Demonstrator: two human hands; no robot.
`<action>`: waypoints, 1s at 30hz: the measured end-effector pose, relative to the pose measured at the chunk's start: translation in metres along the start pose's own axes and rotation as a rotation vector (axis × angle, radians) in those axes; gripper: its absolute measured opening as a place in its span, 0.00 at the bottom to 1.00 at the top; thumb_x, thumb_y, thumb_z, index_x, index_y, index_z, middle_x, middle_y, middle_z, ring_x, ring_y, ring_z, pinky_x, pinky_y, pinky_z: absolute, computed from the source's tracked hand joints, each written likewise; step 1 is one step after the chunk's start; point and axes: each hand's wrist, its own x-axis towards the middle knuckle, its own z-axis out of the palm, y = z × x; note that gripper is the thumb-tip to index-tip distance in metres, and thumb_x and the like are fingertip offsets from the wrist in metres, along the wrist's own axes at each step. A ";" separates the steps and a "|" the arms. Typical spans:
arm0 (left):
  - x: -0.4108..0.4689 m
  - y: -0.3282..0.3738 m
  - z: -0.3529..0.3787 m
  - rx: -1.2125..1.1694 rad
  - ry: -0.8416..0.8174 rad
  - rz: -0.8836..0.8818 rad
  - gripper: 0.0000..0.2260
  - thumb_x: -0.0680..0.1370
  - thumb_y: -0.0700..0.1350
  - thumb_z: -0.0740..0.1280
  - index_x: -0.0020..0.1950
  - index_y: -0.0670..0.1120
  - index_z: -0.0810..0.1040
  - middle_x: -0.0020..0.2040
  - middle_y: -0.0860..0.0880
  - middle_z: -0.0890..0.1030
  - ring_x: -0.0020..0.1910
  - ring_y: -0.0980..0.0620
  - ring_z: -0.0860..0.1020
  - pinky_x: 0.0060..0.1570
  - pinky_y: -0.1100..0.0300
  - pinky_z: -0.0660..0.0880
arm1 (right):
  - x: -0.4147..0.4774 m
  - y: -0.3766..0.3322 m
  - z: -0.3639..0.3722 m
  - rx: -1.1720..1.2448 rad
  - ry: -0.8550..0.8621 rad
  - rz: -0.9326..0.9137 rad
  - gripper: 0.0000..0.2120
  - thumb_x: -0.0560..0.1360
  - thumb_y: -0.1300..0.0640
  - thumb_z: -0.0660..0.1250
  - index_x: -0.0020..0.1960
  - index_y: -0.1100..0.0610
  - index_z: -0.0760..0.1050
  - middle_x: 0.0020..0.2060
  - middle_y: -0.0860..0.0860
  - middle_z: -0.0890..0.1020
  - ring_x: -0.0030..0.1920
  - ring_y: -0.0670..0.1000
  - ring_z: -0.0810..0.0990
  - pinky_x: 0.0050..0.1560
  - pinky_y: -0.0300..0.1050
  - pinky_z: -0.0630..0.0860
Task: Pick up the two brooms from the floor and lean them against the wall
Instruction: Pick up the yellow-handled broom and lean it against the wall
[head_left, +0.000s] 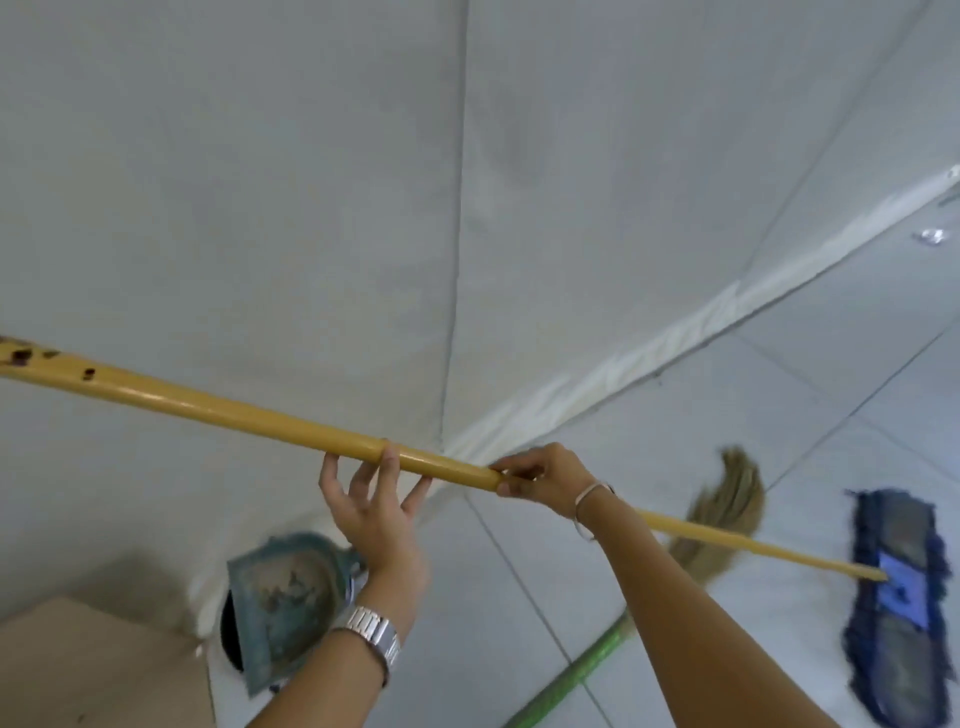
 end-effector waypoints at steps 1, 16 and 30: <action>-0.005 0.023 0.014 0.015 -0.043 0.041 0.24 0.75 0.37 0.68 0.66 0.55 0.66 0.58 0.40 0.77 0.54 0.49 0.80 0.43 0.48 0.82 | -0.008 -0.019 -0.013 0.031 0.025 -0.023 0.13 0.68 0.60 0.73 0.52 0.53 0.81 0.39 0.49 0.81 0.41 0.46 0.77 0.46 0.36 0.71; -0.157 0.317 0.211 0.162 -0.666 0.292 0.18 0.73 0.37 0.70 0.61 0.47 0.72 0.52 0.42 0.79 0.52 0.43 0.81 0.40 0.49 0.83 | -0.181 -0.247 -0.193 0.431 0.446 -0.290 0.14 0.70 0.66 0.70 0.55 0.61 0.79 0.33 0.50 0.77 0.37 0.48 0.76 0.43 0.39 0.79; -0.275 0.408 0.270 0.211 -0.977 0.484 0.19 0.72 0.39 0.73 0.61 0.47 0.74 0.46 0.50 0.80 0.49 0.47 0.82 0.39 0.47 0.82 | -0.297 -0.300 -0.243 0.545 0.622 -0.541 0.13 0.70 0.64 0.70 0.51 0.51 0.79 0.45 0.59 0.80 0.40 0.50 0.82 0.40 0.40 0.82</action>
